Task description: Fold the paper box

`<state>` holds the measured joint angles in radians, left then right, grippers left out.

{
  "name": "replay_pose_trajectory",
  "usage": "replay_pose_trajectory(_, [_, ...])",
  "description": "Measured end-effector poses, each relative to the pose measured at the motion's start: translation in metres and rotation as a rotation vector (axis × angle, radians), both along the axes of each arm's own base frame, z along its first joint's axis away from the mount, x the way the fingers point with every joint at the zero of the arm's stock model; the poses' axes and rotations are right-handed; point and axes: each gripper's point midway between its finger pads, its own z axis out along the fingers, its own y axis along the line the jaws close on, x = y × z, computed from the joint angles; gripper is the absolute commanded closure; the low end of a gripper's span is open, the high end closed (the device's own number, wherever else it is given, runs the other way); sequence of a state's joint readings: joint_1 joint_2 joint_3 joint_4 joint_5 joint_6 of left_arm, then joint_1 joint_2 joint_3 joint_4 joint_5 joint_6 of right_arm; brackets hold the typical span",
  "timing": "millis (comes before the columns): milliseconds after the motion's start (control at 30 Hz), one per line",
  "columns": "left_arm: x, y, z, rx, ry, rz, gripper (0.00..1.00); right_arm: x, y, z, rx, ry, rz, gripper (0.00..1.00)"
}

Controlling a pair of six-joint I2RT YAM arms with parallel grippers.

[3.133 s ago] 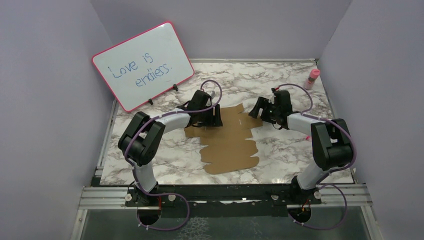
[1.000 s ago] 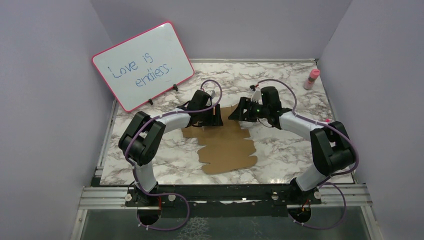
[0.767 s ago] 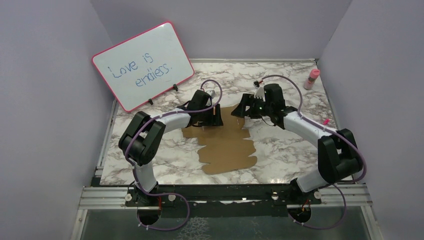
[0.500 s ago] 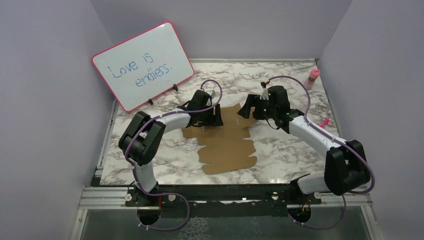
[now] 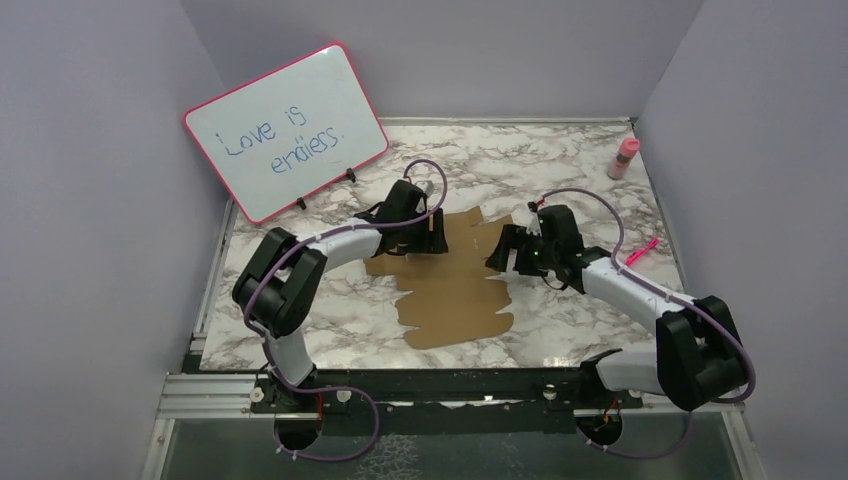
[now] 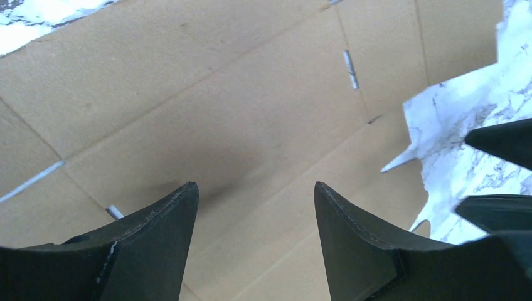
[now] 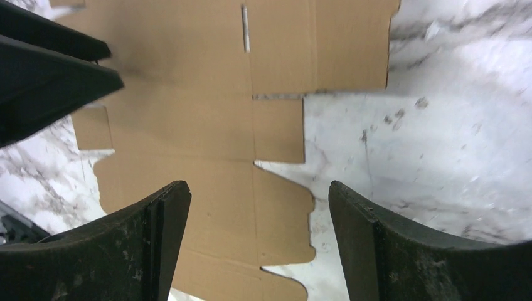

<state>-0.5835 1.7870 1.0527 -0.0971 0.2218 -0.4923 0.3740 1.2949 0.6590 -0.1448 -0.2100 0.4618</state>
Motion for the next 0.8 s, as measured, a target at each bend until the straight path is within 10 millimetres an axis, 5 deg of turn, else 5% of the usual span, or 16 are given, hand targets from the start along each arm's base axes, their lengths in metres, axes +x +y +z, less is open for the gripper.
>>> replay_pose_trajectory(300, [-0.021,-0.018,0.031,-0.001,-0.069,-0.063,0.31,-0.019,0.009,-0.025,0.065,0.087,0.017,0.16])
replay_pose_trajectory(567, [-0.047,-0.015,0.008,0.061,-0.022,-0.103,0.31,-0.011,0.015,-0.027,0.092,0.073,0.024,0.16])
replay_pose_trajectory(800, [-0.049,-0.014,0.001,0.077,-0.012,-0.109,0.31,-0.010,0.016,-0.029,0.098,0.069,0.026,0.17])
